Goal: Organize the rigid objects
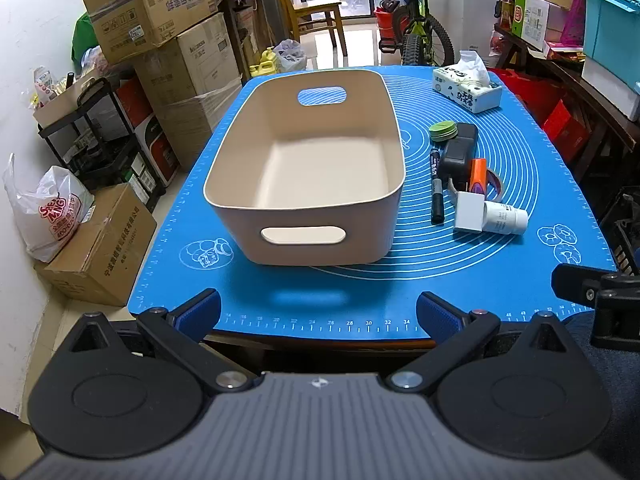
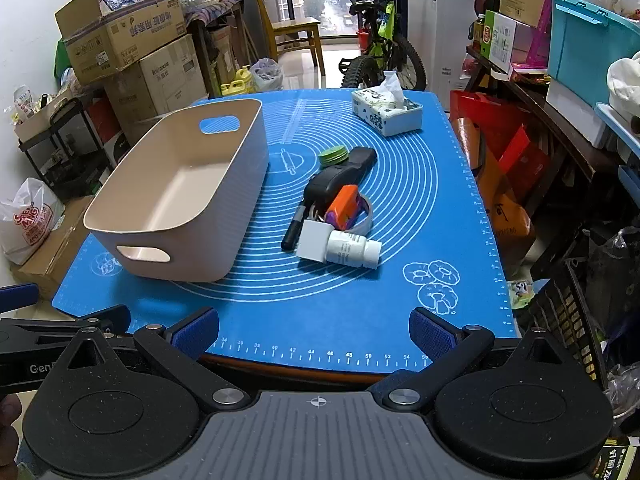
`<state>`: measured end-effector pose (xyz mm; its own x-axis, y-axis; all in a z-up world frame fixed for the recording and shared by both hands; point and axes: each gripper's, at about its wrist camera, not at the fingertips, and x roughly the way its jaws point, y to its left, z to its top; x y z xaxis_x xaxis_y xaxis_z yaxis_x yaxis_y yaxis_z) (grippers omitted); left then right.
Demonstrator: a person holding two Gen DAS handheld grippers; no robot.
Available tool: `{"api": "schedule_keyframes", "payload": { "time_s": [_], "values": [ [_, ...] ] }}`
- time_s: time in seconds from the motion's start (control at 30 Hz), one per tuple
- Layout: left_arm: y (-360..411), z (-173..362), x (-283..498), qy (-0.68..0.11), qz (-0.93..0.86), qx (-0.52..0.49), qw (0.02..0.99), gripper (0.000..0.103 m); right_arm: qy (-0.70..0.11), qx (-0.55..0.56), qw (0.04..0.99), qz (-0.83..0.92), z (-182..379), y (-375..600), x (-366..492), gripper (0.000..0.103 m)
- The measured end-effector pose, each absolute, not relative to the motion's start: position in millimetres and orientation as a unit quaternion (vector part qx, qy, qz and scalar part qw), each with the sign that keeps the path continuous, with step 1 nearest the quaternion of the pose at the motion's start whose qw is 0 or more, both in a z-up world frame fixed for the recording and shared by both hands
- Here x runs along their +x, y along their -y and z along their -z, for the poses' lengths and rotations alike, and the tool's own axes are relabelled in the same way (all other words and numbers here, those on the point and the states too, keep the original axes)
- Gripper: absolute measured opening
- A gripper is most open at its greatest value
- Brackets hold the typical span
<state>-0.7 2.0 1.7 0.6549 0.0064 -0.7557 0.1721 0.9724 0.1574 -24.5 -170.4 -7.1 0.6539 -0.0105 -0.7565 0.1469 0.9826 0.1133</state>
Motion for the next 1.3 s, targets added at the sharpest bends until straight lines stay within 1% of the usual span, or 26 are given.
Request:
{"api": "schedule_keyframes", "payload": {
  "time_s": [1.3],
  "values": [
    [-0.6,-4.7,1.5,-0.411,0.050,0.113,0.903,0.103,-0.416,0.082,0.905,0.045,7.2,169.5,-23.9,0.100]
  ]
}}
